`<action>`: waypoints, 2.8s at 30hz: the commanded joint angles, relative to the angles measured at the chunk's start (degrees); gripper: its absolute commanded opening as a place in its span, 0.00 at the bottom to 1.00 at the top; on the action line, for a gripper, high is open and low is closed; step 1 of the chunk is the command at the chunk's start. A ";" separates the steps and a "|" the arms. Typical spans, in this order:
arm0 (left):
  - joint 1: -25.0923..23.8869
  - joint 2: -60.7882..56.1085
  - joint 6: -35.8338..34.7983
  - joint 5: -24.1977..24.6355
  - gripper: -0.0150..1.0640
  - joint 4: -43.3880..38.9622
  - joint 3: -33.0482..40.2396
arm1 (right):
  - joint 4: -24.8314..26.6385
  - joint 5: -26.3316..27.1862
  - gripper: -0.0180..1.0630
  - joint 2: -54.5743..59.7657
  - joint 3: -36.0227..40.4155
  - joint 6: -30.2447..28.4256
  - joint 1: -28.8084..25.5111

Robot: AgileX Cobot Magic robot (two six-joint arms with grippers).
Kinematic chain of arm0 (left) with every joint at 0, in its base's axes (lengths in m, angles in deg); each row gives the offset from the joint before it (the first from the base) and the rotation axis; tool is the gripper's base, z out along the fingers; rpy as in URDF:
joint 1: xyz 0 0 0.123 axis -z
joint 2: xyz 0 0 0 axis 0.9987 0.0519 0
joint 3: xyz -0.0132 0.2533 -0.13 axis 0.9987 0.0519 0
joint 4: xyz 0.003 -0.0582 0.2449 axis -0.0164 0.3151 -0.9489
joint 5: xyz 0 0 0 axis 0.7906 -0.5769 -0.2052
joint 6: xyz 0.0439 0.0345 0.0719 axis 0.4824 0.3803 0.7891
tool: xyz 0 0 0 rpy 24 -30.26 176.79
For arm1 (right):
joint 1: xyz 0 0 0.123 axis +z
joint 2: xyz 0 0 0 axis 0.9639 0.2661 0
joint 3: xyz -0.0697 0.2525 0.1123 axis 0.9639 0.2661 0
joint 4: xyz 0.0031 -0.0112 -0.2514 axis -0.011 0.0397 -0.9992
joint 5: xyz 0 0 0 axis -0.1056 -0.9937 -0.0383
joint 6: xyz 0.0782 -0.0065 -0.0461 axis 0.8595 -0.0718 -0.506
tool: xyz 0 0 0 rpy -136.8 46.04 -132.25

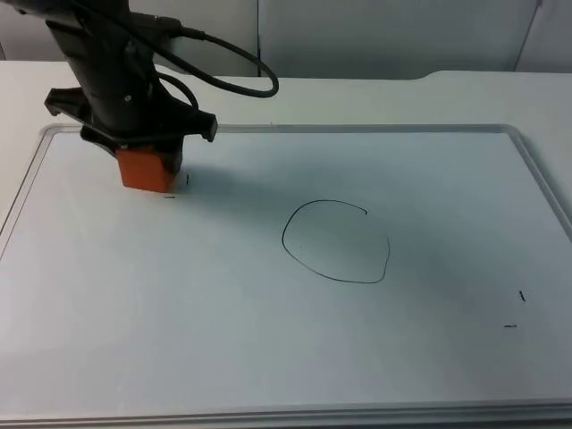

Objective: Pick up one cube with the left hand and another cube with the right hand. First place the cube in the right hand at the target position, then stack the cube in the left hand on top.

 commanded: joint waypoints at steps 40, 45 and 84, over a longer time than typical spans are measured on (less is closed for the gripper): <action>16.91 -79.71 5.68 14.96 0.02 0.00 30.01 | 0.26 -1.30 0.01 0.27 0.14 -0.10 0.23; 16.91 -87.64 3.82 13.54 0.02 -0.29 39.79 | 0.26 -1.40 0.01 0.27 0.14 -0.34 0.23; 16.91 -101.40 1.10 8.08 0.02 -3.34 59.35 | 8.72 -0.72 0.01 28.47 0.14 -7.90 4.19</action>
